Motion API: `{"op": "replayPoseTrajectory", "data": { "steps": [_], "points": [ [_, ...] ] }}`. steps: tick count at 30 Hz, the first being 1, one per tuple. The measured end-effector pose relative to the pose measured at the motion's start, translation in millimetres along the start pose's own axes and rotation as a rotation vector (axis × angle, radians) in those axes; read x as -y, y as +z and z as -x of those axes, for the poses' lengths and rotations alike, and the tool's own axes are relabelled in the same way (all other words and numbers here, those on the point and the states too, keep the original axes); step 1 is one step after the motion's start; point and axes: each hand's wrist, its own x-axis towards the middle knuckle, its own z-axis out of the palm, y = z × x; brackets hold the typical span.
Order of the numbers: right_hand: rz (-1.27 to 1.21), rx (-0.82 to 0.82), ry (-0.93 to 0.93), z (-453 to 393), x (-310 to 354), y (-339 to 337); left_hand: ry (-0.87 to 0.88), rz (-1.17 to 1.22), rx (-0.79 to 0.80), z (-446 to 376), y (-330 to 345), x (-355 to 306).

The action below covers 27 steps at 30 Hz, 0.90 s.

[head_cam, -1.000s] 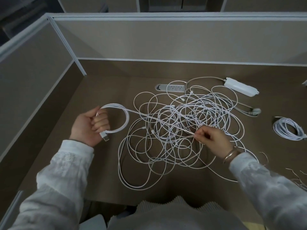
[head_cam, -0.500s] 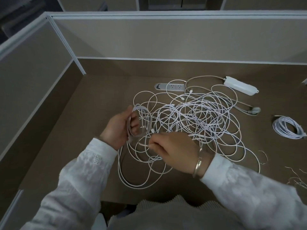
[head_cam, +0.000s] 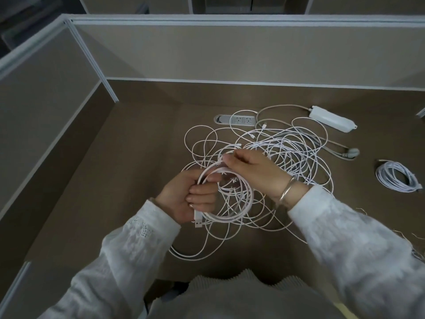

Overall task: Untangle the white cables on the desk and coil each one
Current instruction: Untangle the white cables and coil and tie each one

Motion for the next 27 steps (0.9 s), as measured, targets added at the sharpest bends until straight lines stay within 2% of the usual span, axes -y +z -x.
{"op": "replayPoseTrajectory", "data": {
  "steps": [1, 3, 7, 13, 16, 18, 23, 24, 27],
  "points": [
    [-0.187, 0.057, 0.115, -0.1, -1.8, 0.0, -0.004, 0.04, 0.017, -1.2, -0.9, 0.1],
    [-0.454, 0.122, 0.268, 2.1, -4.4, -1.8, -0.012, 0.027, -0.048, -2.8, -3.5, 0.7],
    [-0.589, 0.189, 0.316, 7.0, -7.0, -6.7, -0.03, 0.006, -0.126, -0.7, -3.0, 1.4],
    [-0.715, 0.169, 0.282, 9.6, -17.0, -5.6, -0.02, -0.077, -0.273, 2.2, 9.8, 3.8],
    [-0.704, 0.186, 0.267, 9.7, -25.2, -5.7, 0.037, -0.043, -0.297, 3.3, 4.9, 0.5],
    [-0.645, 0.199, 0.278, 9.4, -38.4, -7.5, 0.097, 0.029, -0.254, 7.9, -3.9, -5.5],
    [-0.169, 0.096, 0.119, 11.7, -80.2, -19.0, 0.324, 0.264, -0.122, 41.3, -46.5, -36.5],
    [-0.103, 0.061, 0.089, 13.0, -90.7, -23.7, 0.388, 0.312, -0.141, 50.4, -53.3, -44.7],
    [0.013, -0.048, 0.031, 18.2, -112.1, -37.3, 0.588, 0.322, -0.36, 74.3, -65.8, -63.4]
  ]
}}
